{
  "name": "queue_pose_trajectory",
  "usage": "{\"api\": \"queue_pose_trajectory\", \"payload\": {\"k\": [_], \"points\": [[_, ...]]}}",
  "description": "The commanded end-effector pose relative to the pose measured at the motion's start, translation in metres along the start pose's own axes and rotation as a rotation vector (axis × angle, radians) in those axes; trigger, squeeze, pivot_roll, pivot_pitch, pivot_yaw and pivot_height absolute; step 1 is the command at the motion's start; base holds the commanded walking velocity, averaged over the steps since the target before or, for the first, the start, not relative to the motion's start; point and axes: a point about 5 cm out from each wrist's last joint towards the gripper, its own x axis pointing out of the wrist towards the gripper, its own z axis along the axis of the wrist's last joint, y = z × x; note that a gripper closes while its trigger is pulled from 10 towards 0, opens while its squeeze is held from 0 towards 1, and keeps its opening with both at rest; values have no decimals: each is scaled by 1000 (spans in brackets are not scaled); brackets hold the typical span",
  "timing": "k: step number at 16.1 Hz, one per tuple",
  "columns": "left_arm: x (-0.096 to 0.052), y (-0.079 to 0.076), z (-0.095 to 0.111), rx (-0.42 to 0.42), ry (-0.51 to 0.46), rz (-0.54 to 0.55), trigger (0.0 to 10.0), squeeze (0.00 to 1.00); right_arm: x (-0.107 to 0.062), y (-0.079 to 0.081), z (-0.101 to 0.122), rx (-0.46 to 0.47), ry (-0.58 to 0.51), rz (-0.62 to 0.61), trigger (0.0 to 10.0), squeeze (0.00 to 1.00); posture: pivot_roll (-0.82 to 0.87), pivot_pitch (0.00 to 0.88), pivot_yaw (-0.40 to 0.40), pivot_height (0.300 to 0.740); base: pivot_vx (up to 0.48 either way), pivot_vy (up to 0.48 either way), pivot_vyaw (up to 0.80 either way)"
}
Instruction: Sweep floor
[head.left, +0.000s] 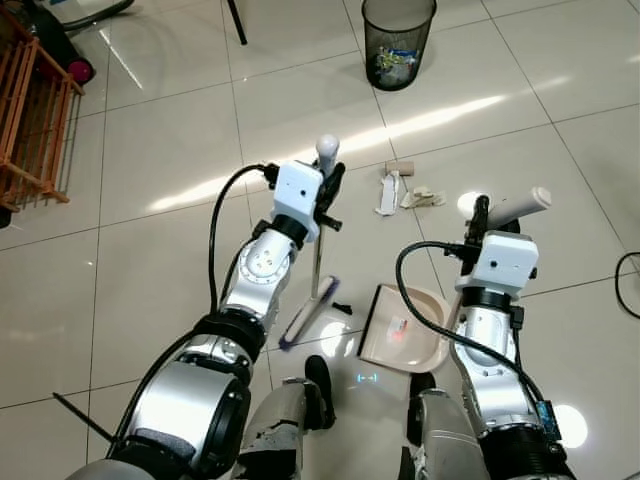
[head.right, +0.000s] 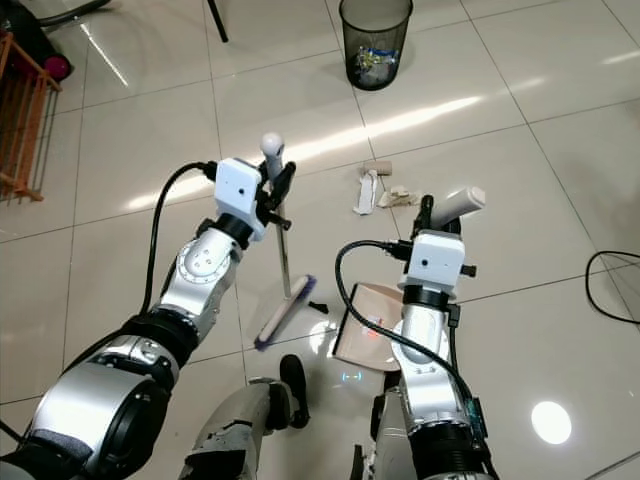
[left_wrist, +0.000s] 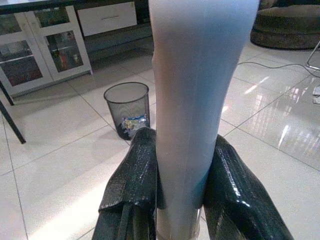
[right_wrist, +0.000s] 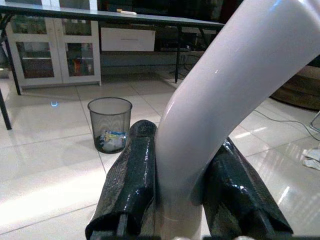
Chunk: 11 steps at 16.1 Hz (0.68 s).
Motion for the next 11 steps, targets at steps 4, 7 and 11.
{"api": "queue_pose_trajectory", "payload": {"k": [4, 7, 11], "points": [[-3, 4, -3, -23, -3, 18, 10000, 0, -3, 6, 7, 13, -59, 31, 10000, 0, 34, 418, 183, 740, 0, 0, 0], [-3, 4, -3, -26, -6, 12, 10000, 0, -4, 11, 6, -1, -76, 72, 10000, 0, 35, 419, 182, 740, 0, 0, 0], [-1, -5, -2, -96, -16, 21, 10000, 0, -8, 13, 0, -60, -66, 105, 10000, 0, 31, 417, 179, 740, 0, 0, 0]]}}
